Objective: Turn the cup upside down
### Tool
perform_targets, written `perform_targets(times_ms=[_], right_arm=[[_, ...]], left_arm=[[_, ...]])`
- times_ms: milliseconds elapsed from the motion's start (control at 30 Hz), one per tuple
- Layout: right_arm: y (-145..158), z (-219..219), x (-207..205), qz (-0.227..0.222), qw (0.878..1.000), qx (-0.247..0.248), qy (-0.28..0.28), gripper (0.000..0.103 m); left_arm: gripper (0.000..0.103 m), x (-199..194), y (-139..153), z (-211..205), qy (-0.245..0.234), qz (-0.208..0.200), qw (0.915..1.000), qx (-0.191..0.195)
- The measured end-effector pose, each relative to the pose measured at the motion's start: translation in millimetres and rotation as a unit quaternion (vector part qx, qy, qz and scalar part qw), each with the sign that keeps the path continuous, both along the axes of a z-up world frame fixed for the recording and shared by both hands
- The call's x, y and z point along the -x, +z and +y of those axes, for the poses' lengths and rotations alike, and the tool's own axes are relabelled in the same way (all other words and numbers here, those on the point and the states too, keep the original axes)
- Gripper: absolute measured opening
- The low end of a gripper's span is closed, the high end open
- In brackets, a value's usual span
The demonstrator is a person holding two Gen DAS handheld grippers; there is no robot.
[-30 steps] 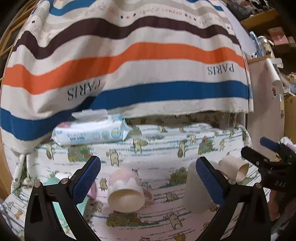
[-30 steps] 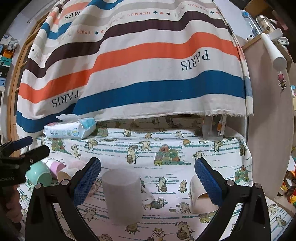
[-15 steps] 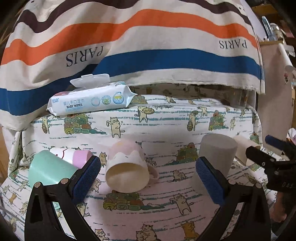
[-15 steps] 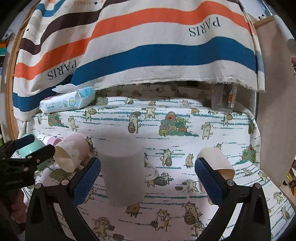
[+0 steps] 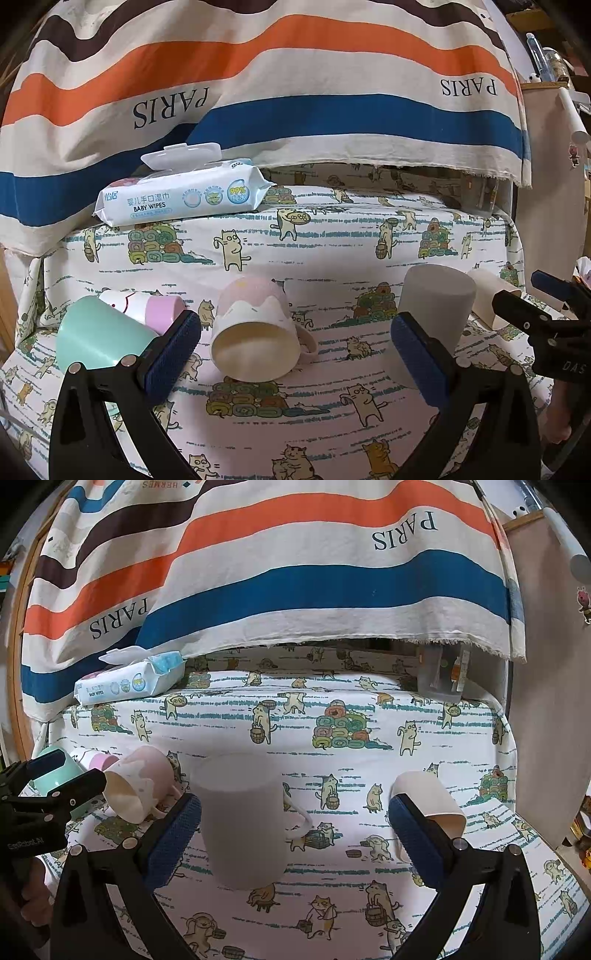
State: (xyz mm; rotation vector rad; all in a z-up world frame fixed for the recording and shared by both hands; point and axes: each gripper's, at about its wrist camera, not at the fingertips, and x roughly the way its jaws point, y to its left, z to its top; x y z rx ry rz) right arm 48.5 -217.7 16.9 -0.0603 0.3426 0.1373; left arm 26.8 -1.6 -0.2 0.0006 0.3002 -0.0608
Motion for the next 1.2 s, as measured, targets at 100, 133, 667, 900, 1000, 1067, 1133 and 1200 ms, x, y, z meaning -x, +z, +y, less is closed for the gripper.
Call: perform_targets(times_ms=[100, 133, 667, 900, 1000, 1067, 1133, 1200], right_arm=[[-0.2, -0.8, -0.1, 0.0, 1.0, -0.001, -0.004, 0.102], [-0.1, -0.9, -0.3, 0.0, 1.0, -0.001, -0.005, 0.102], [-0.6, -2.1, -1.2, 0.001, 1.0, -0.001, -0.005, 0.102], [-1.3, -2.7, -1.3, 0.001, 1.0, -0.001, -0.006, 0.102], [-1.2, -2.5, -1.3, 0.001, 1.0, -0.001, -0.006, 0.102], [-1.1, -2.3, -1.3, 0.002, 1.0, -0.002, -0.006, 0.102], [-1.2, -2.4, -1.3, 0.002, 1.0, -0.002, -0.007, 0.102], [-1.2, -2.4, -1.4, 0.002, 1.0, -0.002, -0.007, 0.102]], left_arm=[[0.102, -0.1, -0.2, -0.4, 0.0, 0.0, 1.0, -0.001], [0.102, 0.4, -0.2, -0.3, 0.0, 0.0, 1.0, -0.001], [0.102, 1.4, 0.2, 0.5, 0.003, 0.001, 1.0, -0.002], [0.102, 1.6, 0.2, 0.6, 0.004, 0.002, 1.0, -0.002], [0.102, 1.4, 0.3, 0.5, 0.004, 0.001, 1.0, -0.002], [0.102, 1.5, 0.3, 0.6, 0.004, 0.002, 1.0, -0.002], [0.102, 1.8, 0.4, 0.7, 0.004, 0.002, 1.0, -0.002], [0.102, 1.4, 0.4, 0.5, 0.004, 0.002, 1.0, -0.002]])
